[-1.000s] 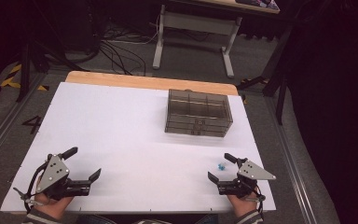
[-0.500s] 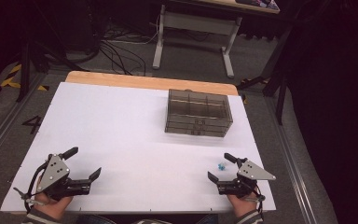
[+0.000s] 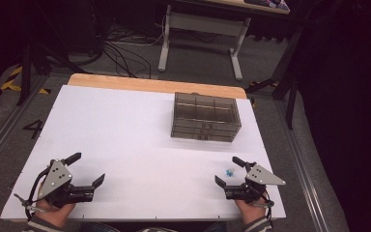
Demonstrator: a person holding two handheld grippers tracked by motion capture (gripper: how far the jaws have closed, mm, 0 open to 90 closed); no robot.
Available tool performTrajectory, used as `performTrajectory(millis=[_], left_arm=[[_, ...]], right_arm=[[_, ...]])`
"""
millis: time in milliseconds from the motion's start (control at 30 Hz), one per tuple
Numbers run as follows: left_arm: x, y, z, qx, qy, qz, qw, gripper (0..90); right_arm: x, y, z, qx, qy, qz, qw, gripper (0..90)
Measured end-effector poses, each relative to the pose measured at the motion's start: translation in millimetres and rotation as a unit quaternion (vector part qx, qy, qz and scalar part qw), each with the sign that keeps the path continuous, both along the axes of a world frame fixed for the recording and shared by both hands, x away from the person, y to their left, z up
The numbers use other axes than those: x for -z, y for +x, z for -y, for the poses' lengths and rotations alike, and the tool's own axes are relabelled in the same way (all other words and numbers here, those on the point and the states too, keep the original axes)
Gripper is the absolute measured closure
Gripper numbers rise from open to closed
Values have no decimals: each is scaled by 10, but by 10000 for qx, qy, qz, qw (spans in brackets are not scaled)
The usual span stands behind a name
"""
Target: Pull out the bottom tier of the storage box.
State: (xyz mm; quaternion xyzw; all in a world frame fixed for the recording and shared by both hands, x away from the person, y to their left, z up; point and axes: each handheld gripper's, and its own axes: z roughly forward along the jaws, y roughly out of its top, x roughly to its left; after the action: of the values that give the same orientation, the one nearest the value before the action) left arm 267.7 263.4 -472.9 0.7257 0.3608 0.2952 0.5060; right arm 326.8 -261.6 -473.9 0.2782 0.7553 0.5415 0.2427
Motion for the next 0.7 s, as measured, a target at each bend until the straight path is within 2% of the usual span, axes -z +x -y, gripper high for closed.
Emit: performTrajectory(millis=[133, 700], left_arm=[[1, -4, 5, -13, 25, -16, 10000, 33], [2, -12, 1, 13, -29, -42, 10000, 36]], right_arm=[[-50, 37, -24, 31, 61, 62, 10000, 62], [-207, 257, -295, -151, 57, -1, 9999, 62]])
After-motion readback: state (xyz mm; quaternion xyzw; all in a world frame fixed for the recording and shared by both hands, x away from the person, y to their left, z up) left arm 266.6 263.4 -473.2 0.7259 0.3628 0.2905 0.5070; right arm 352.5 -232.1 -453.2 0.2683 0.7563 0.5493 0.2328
